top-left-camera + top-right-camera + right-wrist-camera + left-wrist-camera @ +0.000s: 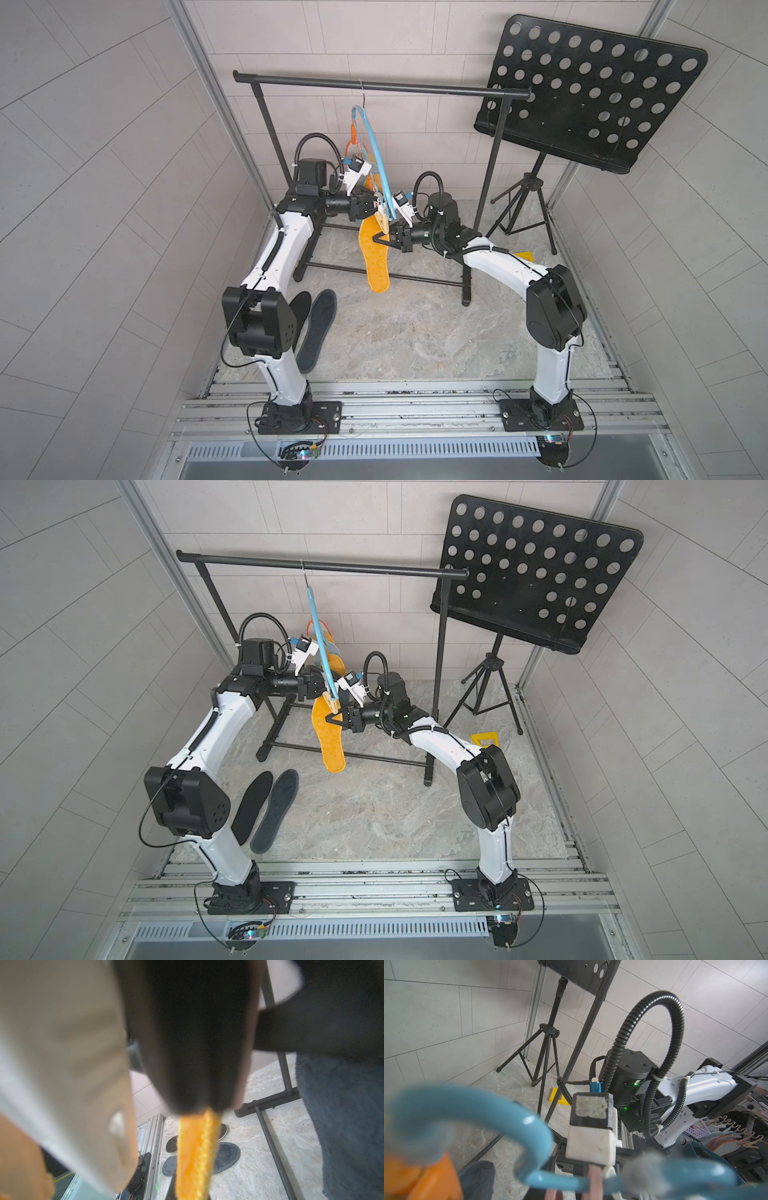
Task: Take the shoe insoles off the hanger
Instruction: Open the clamp at the hanger.
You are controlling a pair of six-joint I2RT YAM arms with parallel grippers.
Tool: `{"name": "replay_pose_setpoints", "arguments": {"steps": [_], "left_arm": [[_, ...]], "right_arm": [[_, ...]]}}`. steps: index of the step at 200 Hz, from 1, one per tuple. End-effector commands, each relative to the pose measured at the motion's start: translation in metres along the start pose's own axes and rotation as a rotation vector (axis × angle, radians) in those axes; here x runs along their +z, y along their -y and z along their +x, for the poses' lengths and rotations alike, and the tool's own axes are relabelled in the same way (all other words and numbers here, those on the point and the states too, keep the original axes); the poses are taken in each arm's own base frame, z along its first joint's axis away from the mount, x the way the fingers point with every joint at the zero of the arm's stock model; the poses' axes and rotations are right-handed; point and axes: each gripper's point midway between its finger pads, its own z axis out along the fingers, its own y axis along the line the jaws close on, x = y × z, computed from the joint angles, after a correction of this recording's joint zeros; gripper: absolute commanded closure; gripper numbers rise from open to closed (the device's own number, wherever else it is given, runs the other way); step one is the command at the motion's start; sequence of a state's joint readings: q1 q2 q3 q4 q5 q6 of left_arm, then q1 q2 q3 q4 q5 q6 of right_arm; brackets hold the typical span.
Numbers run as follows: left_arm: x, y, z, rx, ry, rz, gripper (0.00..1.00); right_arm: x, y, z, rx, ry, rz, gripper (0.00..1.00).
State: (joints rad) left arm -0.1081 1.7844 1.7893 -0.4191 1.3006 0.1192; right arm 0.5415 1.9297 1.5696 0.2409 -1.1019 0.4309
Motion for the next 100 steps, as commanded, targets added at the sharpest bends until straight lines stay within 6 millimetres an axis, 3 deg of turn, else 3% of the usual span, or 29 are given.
{"name": "replay_pose_setpoints", "arguments": {"steps": [1, 24, 49, 75, 100], "left_arm": [[-0.001, 0.001, -0.019, 0.085, 0.031, -0.032, 1.0], [-0.002, -0.002, -0.018, 0.088, 0.031, -0.052, 1.0], [-0.001, -0.002, -0.018, 0.089, 0.03, -0.051, 1.0], [-0.001, -0.005, -0.019, 0.083, 0.033, -0.06, 1.0], [-0.002, -0.008, -0.016, 0.077, 0.029, -0.081, 1.0]], "right_arm": [[0.006, 0.004, 0.049, 0.177, -0.11, 0.023, 1.0], [0.002, 0.01, 0.074, 0.274, -0.144, 0.097, 1.0], [0.002, -0.002, 0.1, 0.295, -0.181, 0.093, 1.0], [0.002, 0.0, 0.12, 0.394, -0.21, 0.13, 1.0], [0.0, 0.006, 0.161, 0.509, -0.281, 0.287, 1.0]]}}
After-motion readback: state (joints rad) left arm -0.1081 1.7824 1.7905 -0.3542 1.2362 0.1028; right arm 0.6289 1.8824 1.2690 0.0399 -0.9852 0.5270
